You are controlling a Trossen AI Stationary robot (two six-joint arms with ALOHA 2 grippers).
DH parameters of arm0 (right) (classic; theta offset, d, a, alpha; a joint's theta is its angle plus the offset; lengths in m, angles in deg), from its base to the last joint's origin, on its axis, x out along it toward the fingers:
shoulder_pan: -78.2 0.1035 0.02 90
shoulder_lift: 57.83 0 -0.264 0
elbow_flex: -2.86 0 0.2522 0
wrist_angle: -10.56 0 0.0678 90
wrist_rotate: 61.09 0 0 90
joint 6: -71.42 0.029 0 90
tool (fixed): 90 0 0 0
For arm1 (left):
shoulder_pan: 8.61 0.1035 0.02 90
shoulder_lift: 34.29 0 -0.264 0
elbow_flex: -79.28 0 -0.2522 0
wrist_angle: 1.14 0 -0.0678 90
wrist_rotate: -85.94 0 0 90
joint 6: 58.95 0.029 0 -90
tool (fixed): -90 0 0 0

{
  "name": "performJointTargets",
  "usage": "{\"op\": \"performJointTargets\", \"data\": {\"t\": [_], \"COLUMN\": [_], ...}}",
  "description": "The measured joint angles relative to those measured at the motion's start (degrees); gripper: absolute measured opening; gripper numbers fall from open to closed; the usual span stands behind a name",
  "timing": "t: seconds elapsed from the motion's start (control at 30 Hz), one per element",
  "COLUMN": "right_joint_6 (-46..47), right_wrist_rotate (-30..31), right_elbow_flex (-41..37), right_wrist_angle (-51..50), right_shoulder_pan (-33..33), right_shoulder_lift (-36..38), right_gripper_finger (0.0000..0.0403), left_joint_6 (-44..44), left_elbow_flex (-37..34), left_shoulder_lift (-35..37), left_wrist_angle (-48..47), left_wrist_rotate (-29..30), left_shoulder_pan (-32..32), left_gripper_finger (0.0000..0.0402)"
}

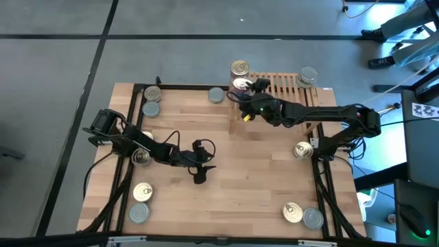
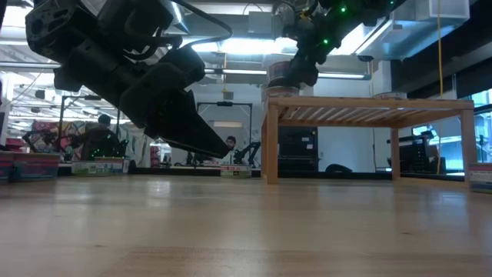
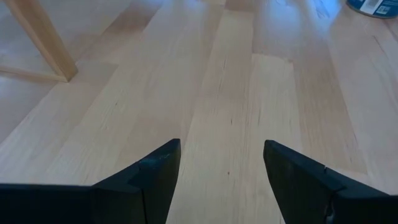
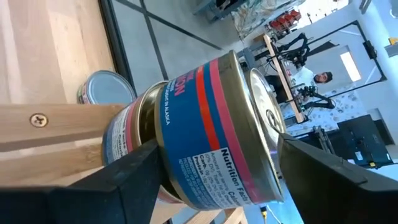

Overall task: Stack canned seafood by type on shelf
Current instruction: Stack the blue-pink tuna can on top of the blue-pink tuna can on the shelf

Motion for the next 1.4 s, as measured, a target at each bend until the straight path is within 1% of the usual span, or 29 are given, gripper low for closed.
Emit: {"op": "performJointTargets", "data": {"t": [0.13, 0.27, 0.37, 0.53, 0.7, 0.87, 0.97, 1.17, 1.3, 1.4], "right_joint_6": [0.3, 0.6, 3.6, 8.8, 13.4, 16.9, 16.9, 15.4, 13.8, 13.7], "right_wrist_rotate": [1.1, 1.6, 1.3, 0.7, -2.2, -4.8, -4.0, -0.4, -0.2, -0.2], "right_elbow_flex": [0.0, 0.0, 1.2, 3.9, 5.6, 5.6, 5.7, 5.7, 5.7, 5.7], "right_wrist_angle": [-1.5, 0.2, -1.8, -5.9, -12.2, -15.5, -15.6, -16.5, -16.4, -16.5], "right_shoulder_pan": [0.5, 0.9, 0.8, 0.8, 0.7, 0.7, 0.7, 0.7, 0.7, 0.7], "right_shoulder_lift": [0.1, 0.1, 0.1, 0.1, 0.2, 0.2, 0.2, 0.2, 0.2, 0.2], "right_gripper_finger": [0.0298, 0.0298, 0.0296, 0.0275, 0.0259, 0.0256, 0.0256, 0.0256, 0.0256, 0.0267], "left_joint_6": [0.0, -0.1, -0.3, -0.4, -0.6, -0.7, -0.7, -1.1, -1.1, -1.1], "left_elbow_flex": [0.0, 0.0, 0.0, 0.0, 0.0, 0.0, 0.0, 0.0, 0.0, 0.0], "left_shoulder_lift": [0.0, 0.0, 0.0, 0.0, 0.0, 0.0, 0.0, 0.0, 0.0, 0.0], "left_wrist_angle": [0.0, 0.0, 0.0, 0.0, 0.0, 0.0, 0.0, 0.0, 0.0, 0.0], "left_wrist_rotate": [-0.4, -0.4, -1.5, -2.8, -2.8, -2.8, -2.8, -2.8, -2.8, -3.5], "left_shoulder_pan": [0.0, 0.0, 0.0, 0.0, 0.0, 0.0, 0.0, 0.0, 0.0, 0.0], "left_gripper_finger": [0.0229, 0.0229, 0.0229, 0.0229, 0.0229, 0.0229, 0.0229, 0.0229, 0.0229, 0.0229]}}
